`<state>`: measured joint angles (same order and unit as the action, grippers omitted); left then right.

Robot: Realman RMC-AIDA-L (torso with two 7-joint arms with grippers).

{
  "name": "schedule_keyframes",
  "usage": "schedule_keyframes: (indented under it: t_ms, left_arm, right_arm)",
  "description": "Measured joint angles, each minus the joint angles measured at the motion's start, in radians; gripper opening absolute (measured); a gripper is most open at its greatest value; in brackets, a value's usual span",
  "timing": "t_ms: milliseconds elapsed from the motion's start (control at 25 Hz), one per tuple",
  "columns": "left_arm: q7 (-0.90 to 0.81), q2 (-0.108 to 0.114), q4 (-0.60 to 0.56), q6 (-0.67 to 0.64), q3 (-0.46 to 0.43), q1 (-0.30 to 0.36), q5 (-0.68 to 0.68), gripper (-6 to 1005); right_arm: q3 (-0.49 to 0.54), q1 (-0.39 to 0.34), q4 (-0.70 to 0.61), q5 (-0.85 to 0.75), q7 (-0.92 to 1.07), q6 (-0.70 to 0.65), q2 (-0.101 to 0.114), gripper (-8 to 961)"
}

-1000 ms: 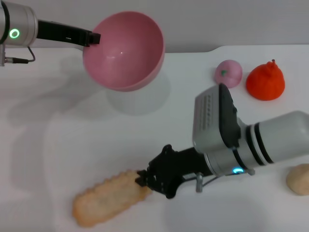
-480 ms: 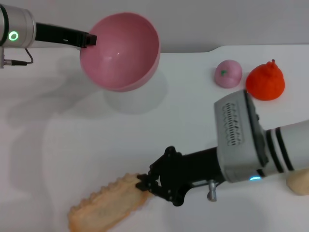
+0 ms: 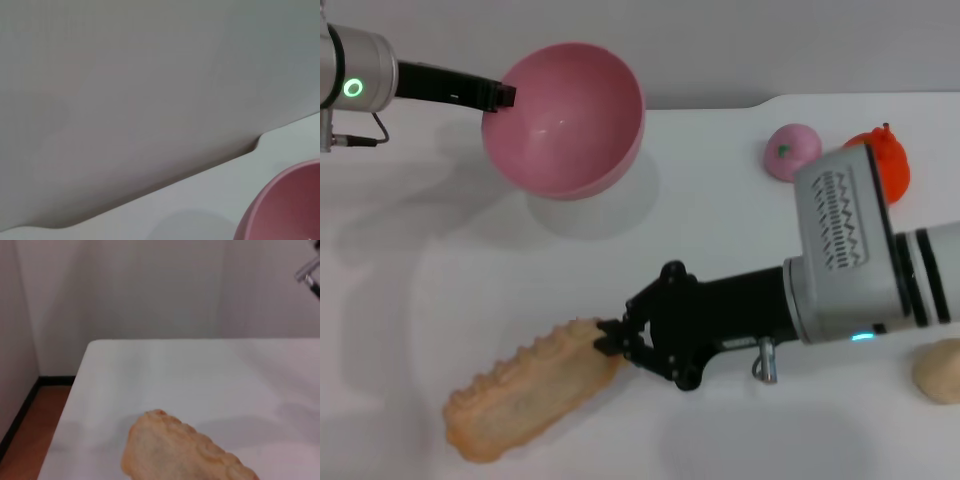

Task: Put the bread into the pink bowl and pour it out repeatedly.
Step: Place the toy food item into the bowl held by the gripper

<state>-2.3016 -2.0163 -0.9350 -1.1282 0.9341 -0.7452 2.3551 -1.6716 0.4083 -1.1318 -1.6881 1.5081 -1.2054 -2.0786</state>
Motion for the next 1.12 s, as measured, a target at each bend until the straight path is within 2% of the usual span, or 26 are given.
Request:
schedule_keyframes:
  t_ms: [320, 600, 1120]
  left_arm:
    - [-0.003, 0.003, 0.007, 0.018, 0.000, 0.004, 0.007, 43]
    - [-0.005, 0.005, 0.010, 0.018, 0.000, 0.015, 0.007, 43]
    - [0.003, 0.001, 0.033, 0.017, 0.000, 0.021, 0.008, 43]
  right_arm:
    - [0.068, -0.040, -0.141, 0.001, 0.000, -0.050, -0.003, 51]
    - [0.182, -0.084, -0.262, 0.004, 0.005, -0.093, -0.008, 49]
    - [0.366, -0.110, -0.367, 0.028, 0.007, -0.121, -0.006, 50]
